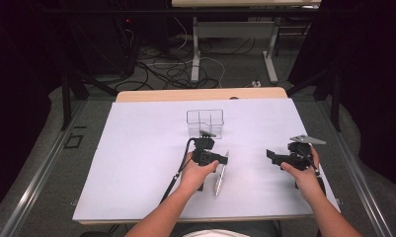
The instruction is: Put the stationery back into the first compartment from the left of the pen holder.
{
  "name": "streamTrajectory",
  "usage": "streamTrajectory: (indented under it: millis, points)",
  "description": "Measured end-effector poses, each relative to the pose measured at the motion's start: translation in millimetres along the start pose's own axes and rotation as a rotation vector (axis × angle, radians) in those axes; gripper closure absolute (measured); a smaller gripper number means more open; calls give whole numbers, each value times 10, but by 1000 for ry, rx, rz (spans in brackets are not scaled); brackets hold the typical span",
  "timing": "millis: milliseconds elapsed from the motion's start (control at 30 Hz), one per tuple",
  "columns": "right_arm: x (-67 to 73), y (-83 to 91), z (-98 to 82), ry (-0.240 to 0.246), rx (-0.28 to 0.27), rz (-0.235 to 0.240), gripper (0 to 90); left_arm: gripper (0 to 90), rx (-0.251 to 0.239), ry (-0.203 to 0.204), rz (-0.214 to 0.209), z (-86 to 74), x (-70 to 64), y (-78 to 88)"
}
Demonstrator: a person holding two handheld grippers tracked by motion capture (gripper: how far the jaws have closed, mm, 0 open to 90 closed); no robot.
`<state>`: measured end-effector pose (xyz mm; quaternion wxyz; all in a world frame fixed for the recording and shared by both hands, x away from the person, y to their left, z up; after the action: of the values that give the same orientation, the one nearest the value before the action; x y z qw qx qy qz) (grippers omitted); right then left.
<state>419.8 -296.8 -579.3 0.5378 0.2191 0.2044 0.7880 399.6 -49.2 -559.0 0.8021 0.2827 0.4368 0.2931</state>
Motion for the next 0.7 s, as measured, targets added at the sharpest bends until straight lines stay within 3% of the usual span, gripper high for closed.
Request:
streamTrajectory:
  millis: [33, 167, 400, 433, 467, 533, 700]
  points:
    - [0, 0, 0, 0, 0, 0, 41, 804, -12, 28, 1, 7, -17, 0]
    - [-2, 1, -1, -1, 0, 0, 41, 804, -24, 9, 10, 34, 20, 28]
    - [-1, -1, -3, -4, 1, 2, 39, 804, -60, 28, 21, 82, 47, 66]
    - [-3, -2, -6, -1, 4, -1, 38, 804, -66, 32, 23, 89, 49, 76]
    - [5, -4, -10, 0, 8, 0, 32, 804, -64, 8, 22, 98, 67, 89]
    - [12, -9, -15, 17, 11, 4, 26, 804, -76, 28, 23, 113, 57, 104]
    - [35, -18, -23, 33, 20, 8, 5, 804, -93, 22, 30, 173, 63, 163]
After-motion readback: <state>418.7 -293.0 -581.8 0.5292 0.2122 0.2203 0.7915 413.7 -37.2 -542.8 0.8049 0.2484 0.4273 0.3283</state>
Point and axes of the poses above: each handheld gripper's, and its own axes: y roughly backward along the jaws, z roughly out of its top, x roughly to its left, the point moved 7 cm from there along -y, roughly forward along the jaws, and after that the axes turned 2 degrees about y, right-handed, at the moved point
